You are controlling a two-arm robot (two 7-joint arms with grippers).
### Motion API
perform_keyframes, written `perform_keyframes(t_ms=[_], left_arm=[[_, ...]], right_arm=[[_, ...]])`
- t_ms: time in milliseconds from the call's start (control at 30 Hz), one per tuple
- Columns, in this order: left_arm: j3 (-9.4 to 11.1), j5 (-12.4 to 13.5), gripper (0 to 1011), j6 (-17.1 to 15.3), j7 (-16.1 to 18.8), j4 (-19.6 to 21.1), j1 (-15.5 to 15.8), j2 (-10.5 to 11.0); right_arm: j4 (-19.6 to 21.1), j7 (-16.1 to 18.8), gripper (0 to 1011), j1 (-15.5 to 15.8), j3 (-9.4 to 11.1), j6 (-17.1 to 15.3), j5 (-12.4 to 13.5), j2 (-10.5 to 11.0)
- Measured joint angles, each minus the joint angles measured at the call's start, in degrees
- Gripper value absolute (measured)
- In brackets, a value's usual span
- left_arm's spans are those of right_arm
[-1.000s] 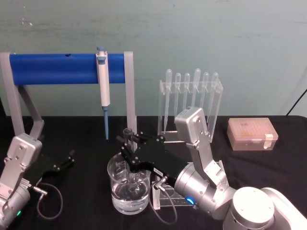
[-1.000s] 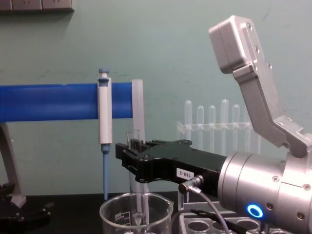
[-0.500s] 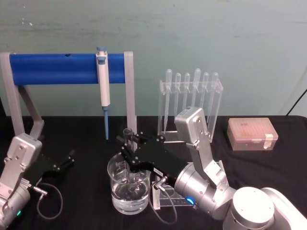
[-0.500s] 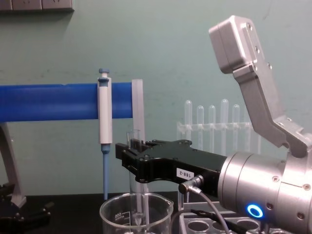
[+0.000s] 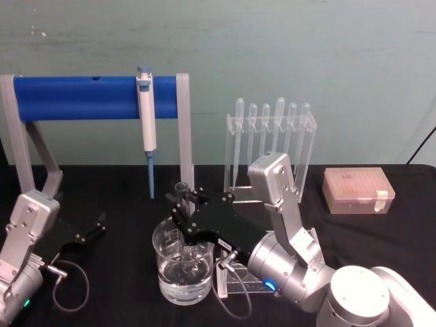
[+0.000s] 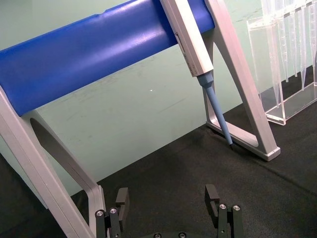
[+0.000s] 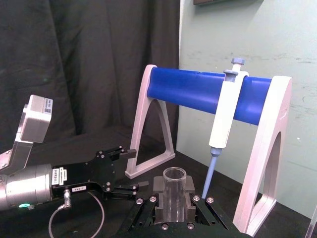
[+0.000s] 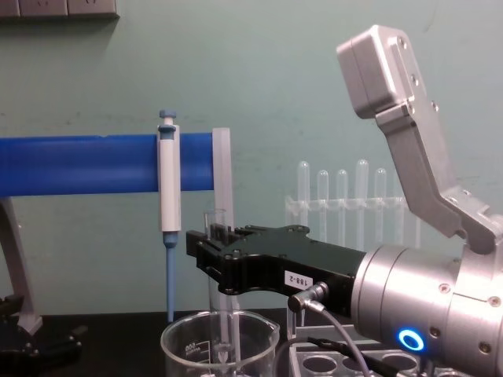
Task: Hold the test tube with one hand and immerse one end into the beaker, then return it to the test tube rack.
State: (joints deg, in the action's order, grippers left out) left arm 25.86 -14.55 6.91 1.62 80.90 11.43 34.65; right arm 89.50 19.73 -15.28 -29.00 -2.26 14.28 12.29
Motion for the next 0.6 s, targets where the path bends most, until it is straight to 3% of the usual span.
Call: perform_keyframes(t_ms=[600], left_arm=[[0.0,0.0,1000,0.0,0.0,0.0,0.0,0.0]], right_arm=[[0.0,0.0,231,0.0,0.0,0.0,0.0,0.0]])
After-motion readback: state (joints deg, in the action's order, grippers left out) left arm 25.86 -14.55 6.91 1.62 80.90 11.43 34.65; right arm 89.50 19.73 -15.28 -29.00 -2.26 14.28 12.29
